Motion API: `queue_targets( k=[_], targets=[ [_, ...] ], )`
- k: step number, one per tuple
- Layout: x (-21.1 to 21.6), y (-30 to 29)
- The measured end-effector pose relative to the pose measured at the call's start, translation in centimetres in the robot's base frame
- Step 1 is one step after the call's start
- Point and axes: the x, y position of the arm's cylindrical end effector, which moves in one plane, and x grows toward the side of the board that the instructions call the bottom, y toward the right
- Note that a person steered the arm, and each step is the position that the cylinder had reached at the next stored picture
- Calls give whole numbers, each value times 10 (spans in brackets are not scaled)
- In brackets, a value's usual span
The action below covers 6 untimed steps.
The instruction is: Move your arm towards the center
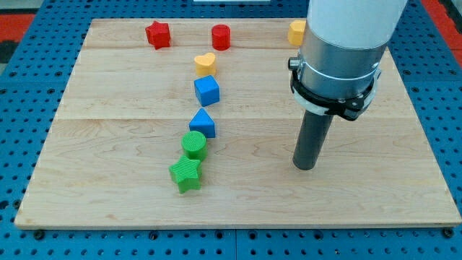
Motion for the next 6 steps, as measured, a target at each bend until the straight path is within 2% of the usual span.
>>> queue_targets(
  k=[4, 5, 6],
  targets=[
    [-2, 0],
    [-33, -20],
    [-85, -42]
  ],
)
